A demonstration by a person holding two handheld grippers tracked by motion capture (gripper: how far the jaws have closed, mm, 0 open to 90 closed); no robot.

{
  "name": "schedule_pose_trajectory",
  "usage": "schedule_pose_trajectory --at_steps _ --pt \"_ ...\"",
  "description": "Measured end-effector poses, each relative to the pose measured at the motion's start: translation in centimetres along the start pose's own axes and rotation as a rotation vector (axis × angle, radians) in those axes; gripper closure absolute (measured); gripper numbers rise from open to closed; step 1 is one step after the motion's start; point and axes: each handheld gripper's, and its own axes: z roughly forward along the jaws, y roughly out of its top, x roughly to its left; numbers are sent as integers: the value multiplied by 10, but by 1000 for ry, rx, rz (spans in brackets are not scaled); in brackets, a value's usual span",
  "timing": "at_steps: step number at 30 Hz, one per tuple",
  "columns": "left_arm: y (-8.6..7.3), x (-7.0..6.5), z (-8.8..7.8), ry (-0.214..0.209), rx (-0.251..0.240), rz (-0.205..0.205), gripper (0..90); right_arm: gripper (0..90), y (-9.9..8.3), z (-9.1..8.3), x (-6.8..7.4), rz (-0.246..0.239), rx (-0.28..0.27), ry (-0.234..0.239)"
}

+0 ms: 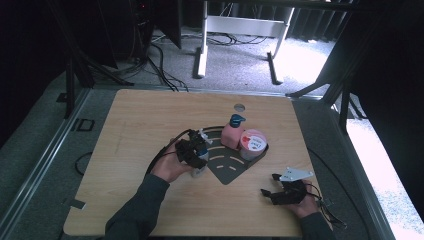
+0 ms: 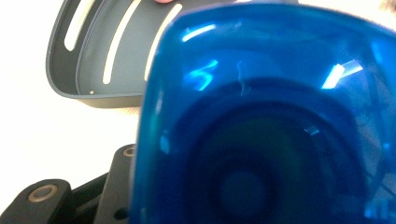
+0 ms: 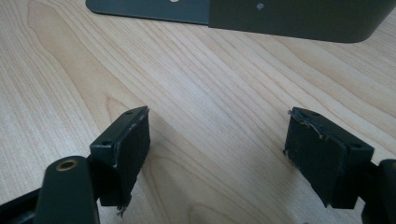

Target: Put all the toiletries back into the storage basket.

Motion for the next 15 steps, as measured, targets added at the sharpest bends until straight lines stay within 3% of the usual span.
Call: schedule_pose_trajectory --at_steps 8,15 --pt "0 -2 -1 -19 6 -9 548 219 0 0 0 0 0 0" --pt "4 -7 -4 -19 -4 8 548 219 0 0 0 0 0 0"
